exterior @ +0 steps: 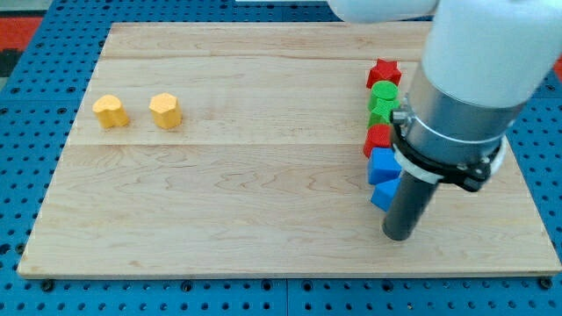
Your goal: Slide the blue triangle closer to the blue cube
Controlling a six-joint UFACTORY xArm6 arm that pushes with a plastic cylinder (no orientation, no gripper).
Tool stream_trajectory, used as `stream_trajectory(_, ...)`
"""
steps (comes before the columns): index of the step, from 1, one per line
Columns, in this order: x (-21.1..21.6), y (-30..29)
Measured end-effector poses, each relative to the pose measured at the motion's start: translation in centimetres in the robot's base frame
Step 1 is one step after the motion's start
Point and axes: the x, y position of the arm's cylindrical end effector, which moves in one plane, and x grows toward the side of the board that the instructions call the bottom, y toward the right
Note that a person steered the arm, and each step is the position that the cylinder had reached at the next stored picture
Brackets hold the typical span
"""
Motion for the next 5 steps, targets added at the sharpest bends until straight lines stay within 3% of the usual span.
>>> stream_trajectory(2,0.3,3.5)
stream_trajectory(4,-2.6,1.7)
stream_trajectory(5,-1.3,3.2)
